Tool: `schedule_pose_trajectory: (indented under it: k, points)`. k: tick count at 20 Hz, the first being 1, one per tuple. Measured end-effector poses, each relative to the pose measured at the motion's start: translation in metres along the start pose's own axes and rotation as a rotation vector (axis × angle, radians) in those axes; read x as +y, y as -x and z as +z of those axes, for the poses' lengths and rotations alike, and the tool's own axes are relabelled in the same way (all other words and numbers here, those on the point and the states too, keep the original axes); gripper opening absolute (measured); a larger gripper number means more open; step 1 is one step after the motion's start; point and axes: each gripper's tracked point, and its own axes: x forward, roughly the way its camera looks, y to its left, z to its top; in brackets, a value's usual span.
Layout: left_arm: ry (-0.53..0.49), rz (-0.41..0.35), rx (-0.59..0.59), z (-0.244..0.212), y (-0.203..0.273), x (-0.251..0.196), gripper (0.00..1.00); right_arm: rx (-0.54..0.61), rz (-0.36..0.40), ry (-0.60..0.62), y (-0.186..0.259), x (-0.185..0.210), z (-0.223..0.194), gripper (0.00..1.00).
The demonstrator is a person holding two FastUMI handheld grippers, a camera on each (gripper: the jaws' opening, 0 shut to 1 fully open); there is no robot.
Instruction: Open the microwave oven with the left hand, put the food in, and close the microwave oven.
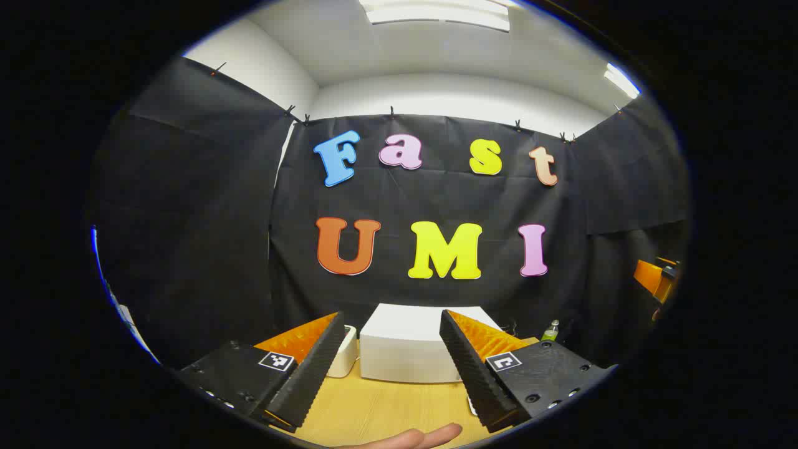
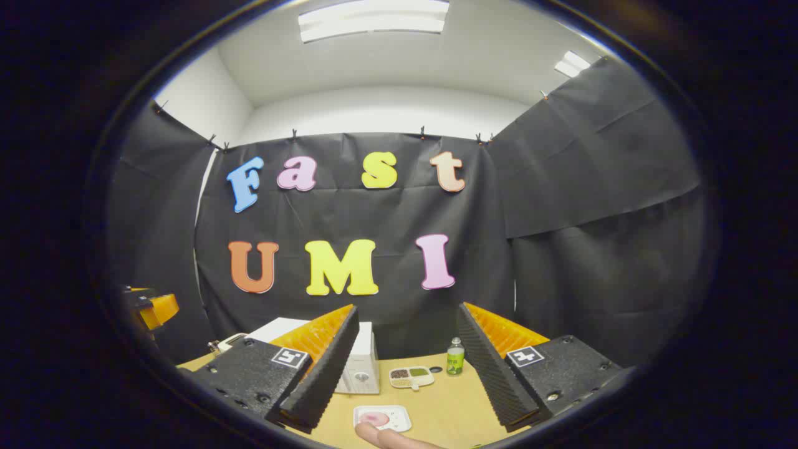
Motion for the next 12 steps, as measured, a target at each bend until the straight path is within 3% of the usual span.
schedule_pose_trajectory:
  k: [2,3,4,5,7,8,12]
  points:
    - [-0.022,-0.001,0.0,0.0003,0.0012,0.0015,0.95,0.003,-0.006,0.004,-0.0011,-0.0033,-0.0008,1.0]
    - [-0.03,0.0,-0.005,0.0022,0.0008,0.003,1.0,0.007,-0.006,0.006,-0.0007,-0.0042,-0.0019,1.0]
    - [-0.036,0.003,-0.009,0.0039,0.0009,0.0039,0.96,0.01,-0.002,0.007,-0.0011,-0.0039,-0.0021,0.92]
    - [-0.041,0.009,-0.013,0.0048,0.0017,0.0065,0.85,0.012,0.0,0.005,-0.0017,-0.0052,-0.0027,1.0]
    - [-0.037,0.009,-0.021,0.0085,0.0039,0.0064,0.85,0.015,0.0,0.0,-0.0028,-0.0067,-0.0032,1.0]
    - [-0.029,0.002,-0.021,0.0092,0.0047,0.0048,0.85,0.019,0.002,-0.001,-0.0026,-0.0068,-0.0037,0.92]
    - [-0.035,0.003,-0.02,0.0064,0.003,0.0069,0.84,0.019,0.001,-0.001,-0.0032,-0.0107,-0.0048,0.92]
